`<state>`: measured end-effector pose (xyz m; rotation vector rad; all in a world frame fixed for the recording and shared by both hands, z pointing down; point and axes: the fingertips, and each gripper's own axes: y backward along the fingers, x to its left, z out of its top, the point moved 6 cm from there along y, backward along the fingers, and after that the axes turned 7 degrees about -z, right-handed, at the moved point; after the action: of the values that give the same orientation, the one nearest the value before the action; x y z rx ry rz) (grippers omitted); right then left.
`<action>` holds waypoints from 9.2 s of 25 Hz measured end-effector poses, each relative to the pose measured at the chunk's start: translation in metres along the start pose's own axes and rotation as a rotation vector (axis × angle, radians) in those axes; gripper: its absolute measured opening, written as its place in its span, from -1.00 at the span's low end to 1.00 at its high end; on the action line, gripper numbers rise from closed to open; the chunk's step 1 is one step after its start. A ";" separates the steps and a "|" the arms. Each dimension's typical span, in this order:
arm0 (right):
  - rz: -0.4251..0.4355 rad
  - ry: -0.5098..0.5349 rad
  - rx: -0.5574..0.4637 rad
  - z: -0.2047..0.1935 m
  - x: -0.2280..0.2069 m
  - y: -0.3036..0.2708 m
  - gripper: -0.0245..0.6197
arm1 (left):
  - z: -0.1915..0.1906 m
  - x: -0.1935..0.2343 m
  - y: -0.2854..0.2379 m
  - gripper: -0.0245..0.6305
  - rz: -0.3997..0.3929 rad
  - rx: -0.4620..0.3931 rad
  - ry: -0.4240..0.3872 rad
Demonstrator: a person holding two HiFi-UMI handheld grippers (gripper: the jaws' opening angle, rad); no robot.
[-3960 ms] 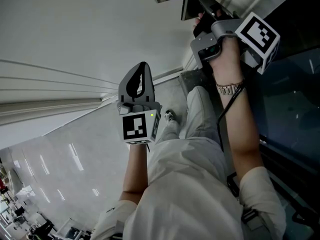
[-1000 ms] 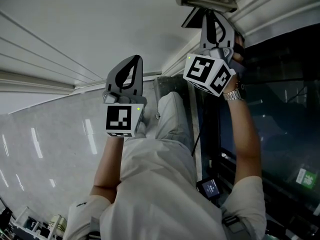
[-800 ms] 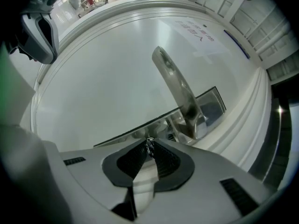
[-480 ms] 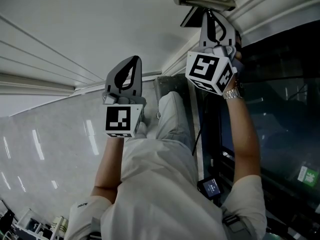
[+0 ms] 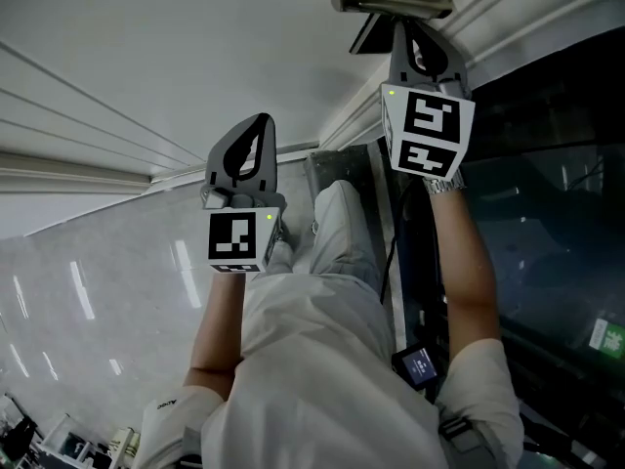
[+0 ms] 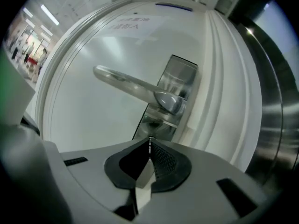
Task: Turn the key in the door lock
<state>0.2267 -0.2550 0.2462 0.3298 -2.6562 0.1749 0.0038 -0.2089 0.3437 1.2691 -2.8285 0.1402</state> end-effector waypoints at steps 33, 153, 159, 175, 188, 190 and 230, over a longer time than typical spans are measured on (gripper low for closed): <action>0.267 -1.745 0.186 -0.036 -0.025 -0.007 -0.90 | 0.000 -0.001 0.007 -0.90 0.013 -0.009 0.004; 0.272 -1.472 0.214 -0.030 -0.028 -0.006 -0.89 | -0.005 -0.003 0.007 -0.90 0.019 0.006 -0.003; 0.302 -1.625 0.227 -0.034 -0.028 -0.007 -0.86 | -0.004 -0.004 0.008 -0.90 0.024 0.003 -0.005; 0.303 -1.502 0.192 -0.049 -0.028 -0.007 -0.39 | -0.006 -0.001 0.012 -0.90 0.036 0.003 0.001; 0.409 -1.292 -0.028 -0.068 0.005 0.023 -0.39 | -0.021 0.018 0.031 -0.90 0.088 0.054 0.001; 0.433 -1.165 -0.026 -0.070 0.021 0.033 -0.39 | -0.026 0.021 0.033 -0.90 0.098 0.073 0.001; 0.764 -0.448 -0.017 -0.107 0.185 0.156 -0.91 | -0.063 -0.010 0.104 -0.90 0.124 0.112 -0.063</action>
<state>0.0708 -0.1228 0.4146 -0.7556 -3.0835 0.3443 -0.0677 -0.1262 0.3989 1.1352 -2.9925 0.2708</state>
